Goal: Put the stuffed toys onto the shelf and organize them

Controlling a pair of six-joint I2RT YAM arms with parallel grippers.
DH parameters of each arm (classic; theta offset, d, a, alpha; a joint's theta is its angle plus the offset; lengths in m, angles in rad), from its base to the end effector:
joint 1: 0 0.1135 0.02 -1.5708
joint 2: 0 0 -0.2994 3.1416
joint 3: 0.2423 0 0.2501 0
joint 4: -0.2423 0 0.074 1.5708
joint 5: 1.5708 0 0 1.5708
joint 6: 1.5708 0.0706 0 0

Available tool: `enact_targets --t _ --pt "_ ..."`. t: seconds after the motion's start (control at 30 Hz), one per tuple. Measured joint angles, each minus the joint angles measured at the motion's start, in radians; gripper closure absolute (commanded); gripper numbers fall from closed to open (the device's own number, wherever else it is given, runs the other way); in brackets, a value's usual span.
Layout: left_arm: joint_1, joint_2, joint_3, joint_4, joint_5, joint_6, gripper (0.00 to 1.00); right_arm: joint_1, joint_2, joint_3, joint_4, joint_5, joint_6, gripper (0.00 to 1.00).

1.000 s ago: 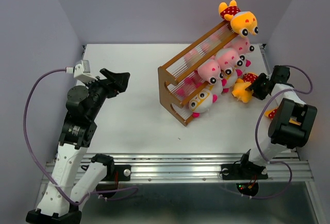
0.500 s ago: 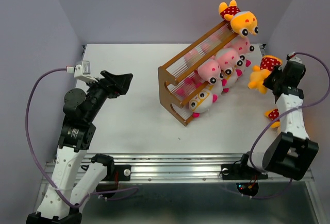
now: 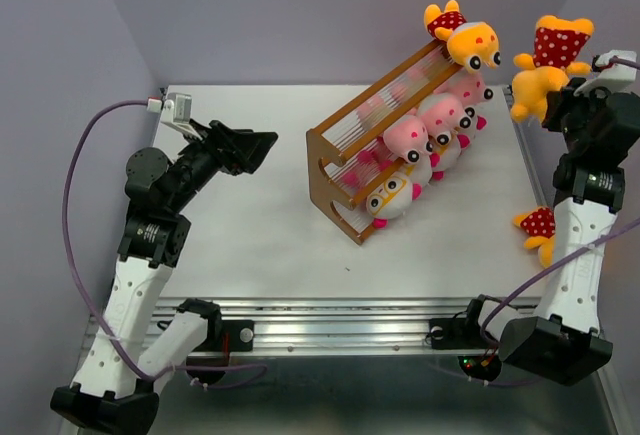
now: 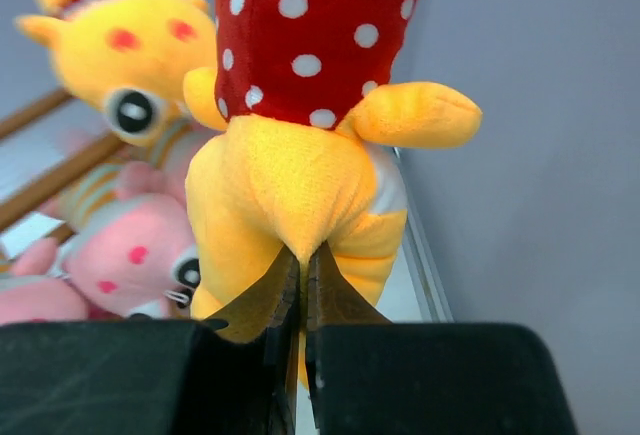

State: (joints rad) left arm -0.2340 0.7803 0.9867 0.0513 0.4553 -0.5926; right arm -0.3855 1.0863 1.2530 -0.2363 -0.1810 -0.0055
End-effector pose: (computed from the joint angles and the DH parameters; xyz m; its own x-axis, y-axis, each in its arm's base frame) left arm 0.1537 -0.0686 0.4676 -0.1417 -0.4819 -0.8647 0.6543 0.6099 -0.4471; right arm 0.2393 -0.0834 0.4679 -0.0656 0.0208 -0.9976 0.2031 0.9791 0.0070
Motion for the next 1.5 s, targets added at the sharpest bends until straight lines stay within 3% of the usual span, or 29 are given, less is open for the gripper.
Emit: enact_targets --t 0.27,0.47,0.7,0.9,1.03,1.2,1.27,1.37,1.4,1.43,1.5 --pt "-0.028 0.105 0.082 0.1 0.104 -0.057 0.07 -0.001 -0.018 0.238 -0.012 -0.62 -0.138 0.99" --pt "-0.19 0.236 0.187 0.147 0.085 -0.072 0.07 0.037 -0.015 0.245 0.02 -0.921 -0.117 0.99" --pt "-0.372 0.469 0.388 0.157 0.012 -0.048 0.04 0.238 0.006 0.217 -0.026 -0.982 -0.161 0.99" --pt "-0.443 0.618 0.531 0.13 -0.019 -0.023 0.04 0.381 0.016 0.203 -0.047 -0.967 -0.209 0.99" --pt "-0.47 0.664 0.589 0.116 -0.026 -0.012 0.16 0.421 0.027 0.183 -0.053 -0.938 -0.234 0.99" --pt "-0.495 0.676 0.613 0.116 -0.023 -0.001 0.21 0.465 0.036 0.152 -0.07 -0.91 -0.245 0.99" --pt "-0.495 0.675 0.613 0.117 -0.023 0.004 0.27 0.465 0.04 0.152 -0.07 -0.903 -0.246 0.99" --pt "-0.493 0.675 0.613 0.117 -0.023 0.014 0.56 0.478 0.042 0.152 -0.069 -0.903 -0.246 0.99" --pt "-0.493 0.675 0.613 0.121 -0.021 0.015 0.69 0.485 0.042 0.152 -0.07 -0.902 -0.25 0.99" --pt "-0.492 0.675 0.613 0.126 -0.019 0.018 0.89 0.497 0.042 0.152 -0.071 -0.898 -0.259 0.99" --pt "-0.49 0.675 0.613 0.128 -0.018 0.025 1.0 0.51 0.042 0.152 -0.075 -0.89 -0.27 0.95"
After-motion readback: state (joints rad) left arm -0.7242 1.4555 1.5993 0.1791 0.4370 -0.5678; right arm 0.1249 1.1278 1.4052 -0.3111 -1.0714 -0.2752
